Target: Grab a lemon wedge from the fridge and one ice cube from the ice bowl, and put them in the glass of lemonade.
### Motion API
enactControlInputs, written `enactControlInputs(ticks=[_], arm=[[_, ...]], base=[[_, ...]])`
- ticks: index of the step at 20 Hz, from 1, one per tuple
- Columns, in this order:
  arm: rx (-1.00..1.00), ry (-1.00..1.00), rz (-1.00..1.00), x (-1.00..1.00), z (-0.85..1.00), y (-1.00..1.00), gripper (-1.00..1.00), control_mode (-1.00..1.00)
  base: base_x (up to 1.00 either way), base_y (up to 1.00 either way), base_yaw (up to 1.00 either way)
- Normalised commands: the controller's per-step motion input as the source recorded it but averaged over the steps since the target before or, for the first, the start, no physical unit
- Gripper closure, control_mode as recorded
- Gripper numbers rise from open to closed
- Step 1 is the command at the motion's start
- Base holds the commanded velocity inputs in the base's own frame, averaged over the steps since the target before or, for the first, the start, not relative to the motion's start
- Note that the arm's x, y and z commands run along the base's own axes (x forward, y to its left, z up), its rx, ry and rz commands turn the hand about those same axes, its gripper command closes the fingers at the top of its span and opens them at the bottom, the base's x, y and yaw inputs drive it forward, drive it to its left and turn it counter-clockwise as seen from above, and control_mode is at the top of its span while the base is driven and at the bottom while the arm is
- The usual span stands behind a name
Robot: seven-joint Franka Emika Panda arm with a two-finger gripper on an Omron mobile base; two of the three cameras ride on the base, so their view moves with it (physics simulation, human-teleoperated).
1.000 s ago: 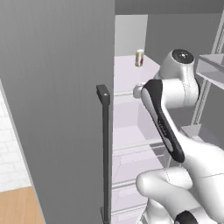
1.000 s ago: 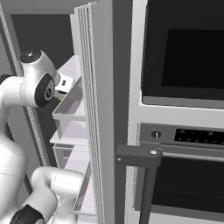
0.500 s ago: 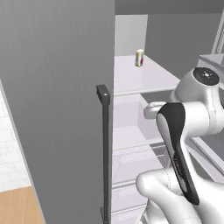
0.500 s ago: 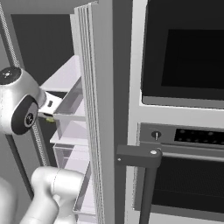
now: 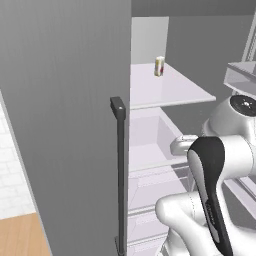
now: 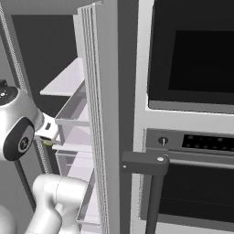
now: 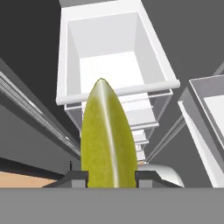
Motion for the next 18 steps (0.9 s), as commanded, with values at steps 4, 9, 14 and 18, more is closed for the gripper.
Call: enactControlInputs(ticks=[4, 9, 14, 18], arm=[[0.00, 0.00, 0.00, -0.10, 0.00, 0.00, 1.00, -1.00], [0.00, 0.00, -0.03, -0.20, 0.00, 0.00, 1.00, -1.00], [0.00, 0.00, -0.03, -0.20, 0.00, 0.00, 1.00, -1.00], [0.00, 0.00, 0.00, -0.06, 0.00, 0.00, 1.00, 1.00]], base=[[0.00, 0.00, 0.00], [0.00, 0.00, 0.00], [0.00, 0.00, 0.00], [-0.22, 0.00, 0.00]])
